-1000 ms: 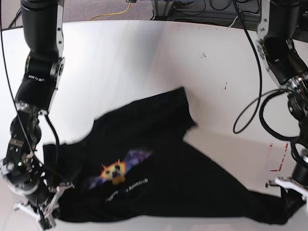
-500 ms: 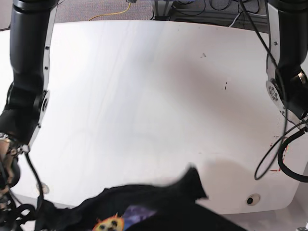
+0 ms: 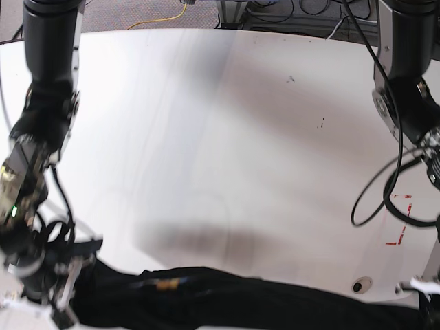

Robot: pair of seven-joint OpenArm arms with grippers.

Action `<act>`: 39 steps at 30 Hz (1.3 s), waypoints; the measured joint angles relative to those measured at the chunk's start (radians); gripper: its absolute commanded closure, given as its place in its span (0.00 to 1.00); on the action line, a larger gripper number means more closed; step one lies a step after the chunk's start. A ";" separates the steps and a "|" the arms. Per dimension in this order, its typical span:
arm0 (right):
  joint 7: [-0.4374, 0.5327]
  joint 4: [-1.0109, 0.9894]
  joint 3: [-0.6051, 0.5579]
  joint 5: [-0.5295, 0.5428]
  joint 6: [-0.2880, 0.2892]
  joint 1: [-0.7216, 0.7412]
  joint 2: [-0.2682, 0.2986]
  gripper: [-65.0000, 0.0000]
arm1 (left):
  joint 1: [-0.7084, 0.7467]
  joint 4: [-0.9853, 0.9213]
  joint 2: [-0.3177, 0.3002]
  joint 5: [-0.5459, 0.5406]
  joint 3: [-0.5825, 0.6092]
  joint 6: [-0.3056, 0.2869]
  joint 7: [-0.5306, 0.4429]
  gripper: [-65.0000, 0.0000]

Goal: Layout the t-shirt on the table in an organized manner, then fold the t-shirt properly
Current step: 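Lift the shirt with both grippers and shake it out over the table, then lay the shirt down, dragging it flat with both grippers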

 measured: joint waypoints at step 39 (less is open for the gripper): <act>0.131 0.124 0.190 -0.021 0.076 -0.880 -0.259 1.00 | 0.826 0.023 -0.003 -0.184 -0.276 -0.023 -0.005 1.00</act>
